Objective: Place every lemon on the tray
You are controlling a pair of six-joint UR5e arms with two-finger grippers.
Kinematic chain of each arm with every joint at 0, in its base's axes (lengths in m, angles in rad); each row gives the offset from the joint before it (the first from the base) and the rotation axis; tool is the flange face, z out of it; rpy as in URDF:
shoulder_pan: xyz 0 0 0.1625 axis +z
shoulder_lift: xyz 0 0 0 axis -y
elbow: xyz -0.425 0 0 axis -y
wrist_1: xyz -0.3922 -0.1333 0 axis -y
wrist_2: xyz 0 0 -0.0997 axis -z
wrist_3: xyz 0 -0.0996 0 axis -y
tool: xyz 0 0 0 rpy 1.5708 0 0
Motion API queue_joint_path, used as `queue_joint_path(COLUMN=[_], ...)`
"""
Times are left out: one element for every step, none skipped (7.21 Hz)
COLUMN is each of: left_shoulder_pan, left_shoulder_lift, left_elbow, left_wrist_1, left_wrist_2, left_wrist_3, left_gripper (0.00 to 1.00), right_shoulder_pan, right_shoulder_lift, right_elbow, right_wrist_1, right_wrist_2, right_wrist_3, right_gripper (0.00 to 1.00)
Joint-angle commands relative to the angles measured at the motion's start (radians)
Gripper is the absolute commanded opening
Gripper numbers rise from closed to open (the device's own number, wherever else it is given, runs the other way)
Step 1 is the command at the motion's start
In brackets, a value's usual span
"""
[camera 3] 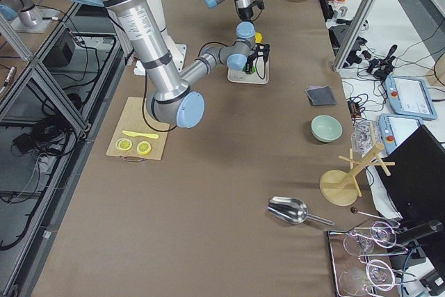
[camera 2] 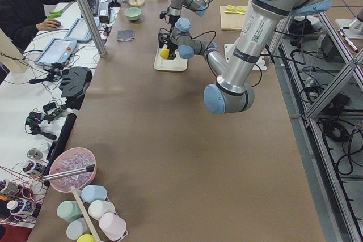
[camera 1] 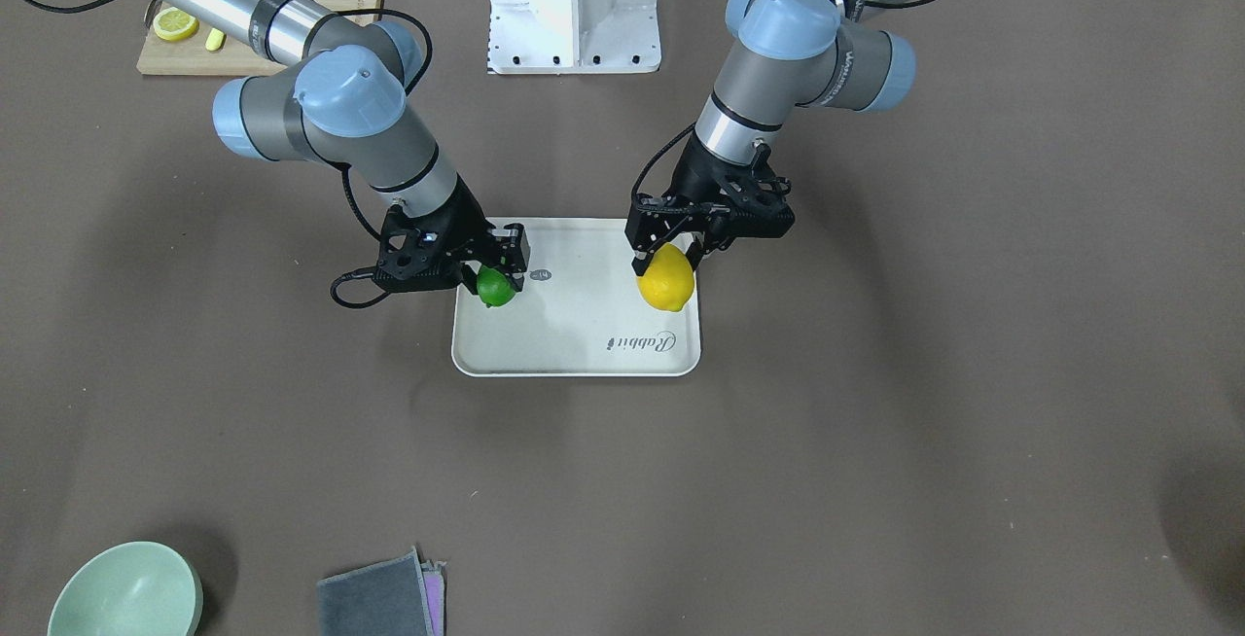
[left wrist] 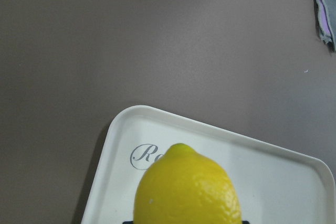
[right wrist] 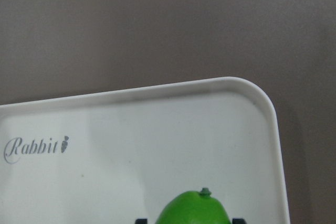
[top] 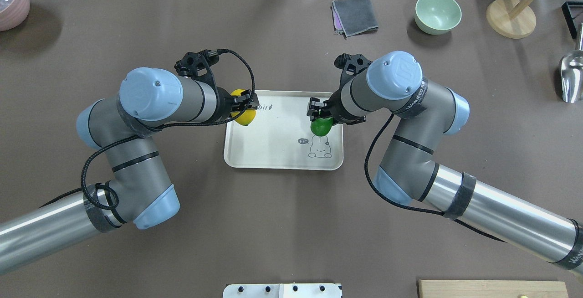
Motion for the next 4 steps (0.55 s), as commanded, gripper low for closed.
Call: queue_joint_path(left_shoulder_pan=[0.033,0.037,0.048,0.062], left_shoulder_lift=[-0.012,-0.031,-0.032,-0.032], left_elbow=[0.027,0.053,0.076,0.089], left_wrist_1=[-0.001,0.001,-0.001,-0.002], left_wrist_2=[0.045,0.058,0.061,0.076], left_wrist_3=[-0.001,-0.003,-0.001,-0.001], left_gripper=[0.0,0.0,0.0,0.0], right_shoulder_pan=[-0.006,-0.006,-0.006,0.005], right_shoulder_lift=[0.01,0.01,0.028,0.036], right_elbow=[-0.016,-0.016,-0.015,-0.01], right_wrist_1=[0.001,0.001,0.001,0.001], right_wrist_2=[0.001,0.001,0.001,0.001], right_wrist_3=[0.0,-0.001,0.003,0.005], right_gripper=[0.12,0.91,0.99,0.99])
